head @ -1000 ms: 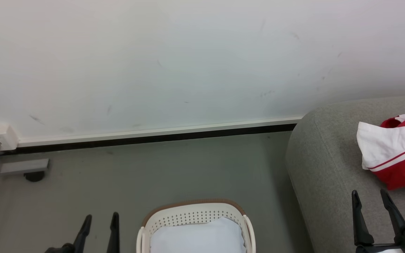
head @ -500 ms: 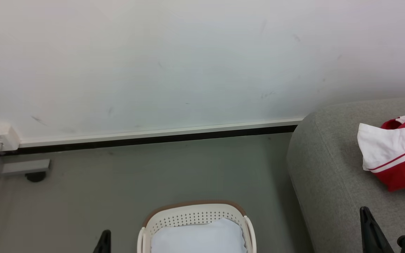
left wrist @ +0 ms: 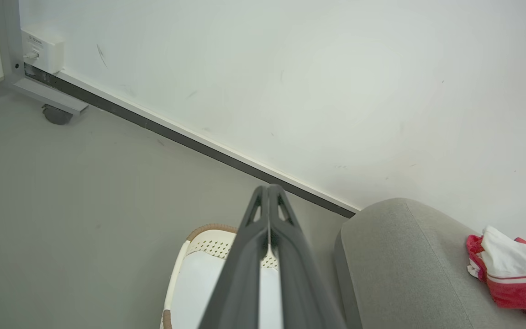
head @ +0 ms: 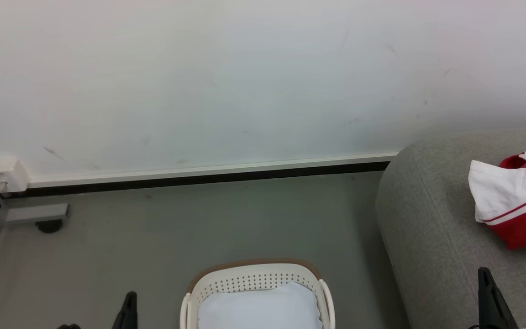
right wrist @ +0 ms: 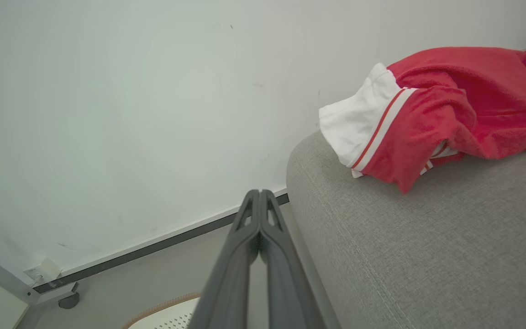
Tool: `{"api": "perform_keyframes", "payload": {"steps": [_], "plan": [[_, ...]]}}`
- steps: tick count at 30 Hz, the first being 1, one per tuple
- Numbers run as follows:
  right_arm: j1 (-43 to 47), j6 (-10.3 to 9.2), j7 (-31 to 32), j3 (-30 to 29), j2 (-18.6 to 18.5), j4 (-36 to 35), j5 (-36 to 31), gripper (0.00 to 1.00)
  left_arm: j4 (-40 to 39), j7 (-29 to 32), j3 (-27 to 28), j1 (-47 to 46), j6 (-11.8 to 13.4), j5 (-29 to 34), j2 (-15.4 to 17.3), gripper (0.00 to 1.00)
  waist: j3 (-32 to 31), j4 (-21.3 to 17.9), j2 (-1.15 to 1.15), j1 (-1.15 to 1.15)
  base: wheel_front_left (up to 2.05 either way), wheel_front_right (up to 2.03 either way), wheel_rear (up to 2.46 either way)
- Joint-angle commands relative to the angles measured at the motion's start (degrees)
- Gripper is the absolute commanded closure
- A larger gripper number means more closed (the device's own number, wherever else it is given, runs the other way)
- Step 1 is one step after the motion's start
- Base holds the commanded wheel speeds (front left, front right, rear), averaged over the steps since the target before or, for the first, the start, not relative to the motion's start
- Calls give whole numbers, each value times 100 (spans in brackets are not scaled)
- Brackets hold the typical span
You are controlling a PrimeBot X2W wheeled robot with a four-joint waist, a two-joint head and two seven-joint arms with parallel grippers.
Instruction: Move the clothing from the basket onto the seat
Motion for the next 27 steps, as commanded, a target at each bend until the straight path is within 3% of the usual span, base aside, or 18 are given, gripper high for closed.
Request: {"api": "perform_keyframes", "payload": {"steps": [1, 27], "plan": [[-182, -2, 56, -27, -49, -103, 286, 100, -54, 60, 72, -176, -38, -263, 9, 100, 4, 7, 0, 0, 0, 0, 0], [-337, -5, 609, -113, -77, -138, 2473, 100, 52, 613, 424, -488, -233, -2164, -97, 100, 67, 107, 0, 0, 0, 0, 0]]}}
